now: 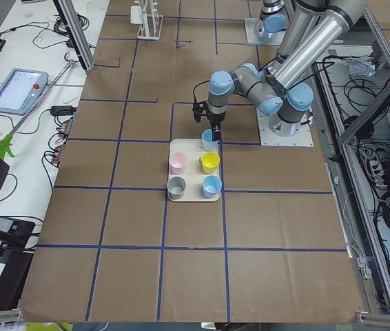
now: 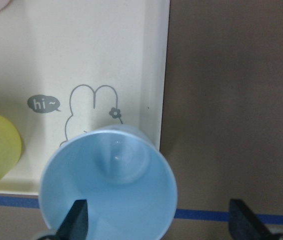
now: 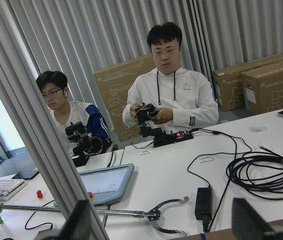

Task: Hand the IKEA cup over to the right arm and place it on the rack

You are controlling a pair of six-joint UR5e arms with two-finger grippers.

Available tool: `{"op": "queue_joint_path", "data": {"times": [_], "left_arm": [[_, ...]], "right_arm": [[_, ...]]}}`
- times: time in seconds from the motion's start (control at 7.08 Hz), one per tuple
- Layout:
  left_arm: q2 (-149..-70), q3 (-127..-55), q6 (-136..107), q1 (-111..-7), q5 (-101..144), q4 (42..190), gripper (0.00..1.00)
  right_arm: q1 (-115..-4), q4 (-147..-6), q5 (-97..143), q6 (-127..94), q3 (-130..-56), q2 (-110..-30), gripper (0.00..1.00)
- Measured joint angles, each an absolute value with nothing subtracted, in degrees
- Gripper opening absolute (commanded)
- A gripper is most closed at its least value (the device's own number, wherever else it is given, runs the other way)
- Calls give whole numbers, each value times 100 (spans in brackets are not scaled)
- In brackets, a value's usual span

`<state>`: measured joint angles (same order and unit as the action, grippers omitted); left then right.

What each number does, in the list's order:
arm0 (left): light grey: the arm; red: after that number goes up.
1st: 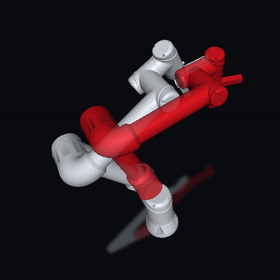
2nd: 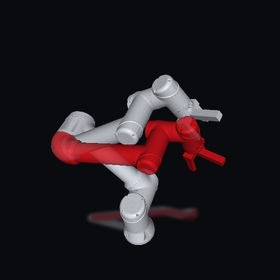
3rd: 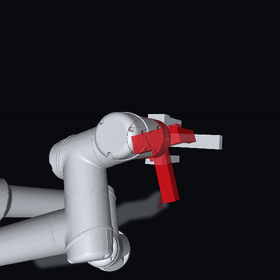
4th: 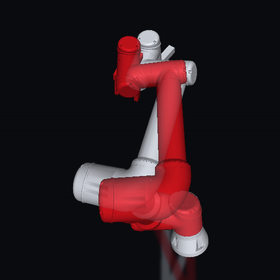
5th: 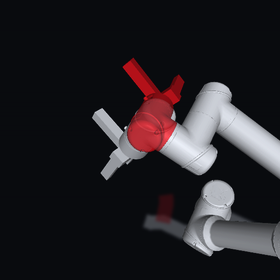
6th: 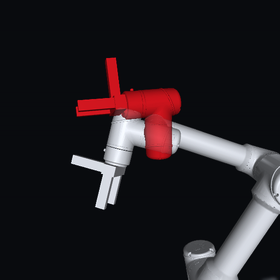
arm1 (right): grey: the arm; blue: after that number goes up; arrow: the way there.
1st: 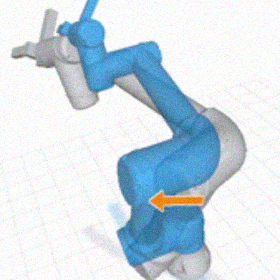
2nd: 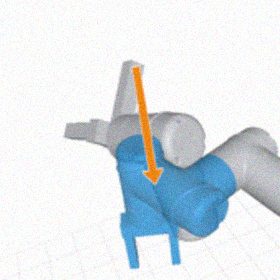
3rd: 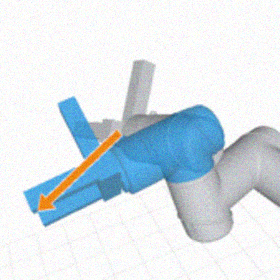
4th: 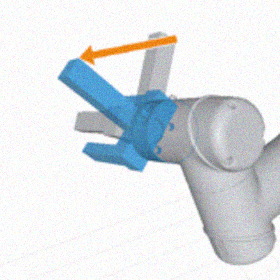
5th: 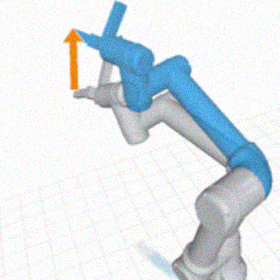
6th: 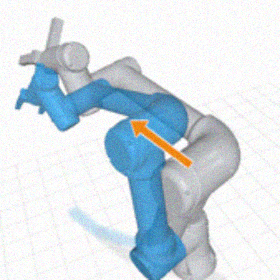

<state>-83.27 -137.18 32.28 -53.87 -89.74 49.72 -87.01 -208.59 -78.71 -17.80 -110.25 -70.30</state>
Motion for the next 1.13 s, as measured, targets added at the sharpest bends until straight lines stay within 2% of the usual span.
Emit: {"op": "queue_joint_path", "data": {"times": [0.14,0.28,0.42,0.85,1.13], "left_arm": [[-8329,-13720,3243,-5404,-8968,4962,37],[-8332,-13718,3251,-5410,-8964,4956,11],[-8332,-13715,3259,-5412,-8962,4952,0],[-8332,-13563,3349,-5394,-8984,4964,0],[-8313,-13197,3396,-5416,-9002,5072,0]], "right_arm": [[-8766,-20863,-7834,-2218,-11093,-7070,100],[-8826,-20869,-7741,-2707,-11178,-7101,100],[-8891,-20882,-7553,-3254,-11287,-7147,100],[-9020,-20882,-7298,-4801,-11431,-7205,100],[-9108,-20873,-7275,-5927,-11436,-7207,100]]}}
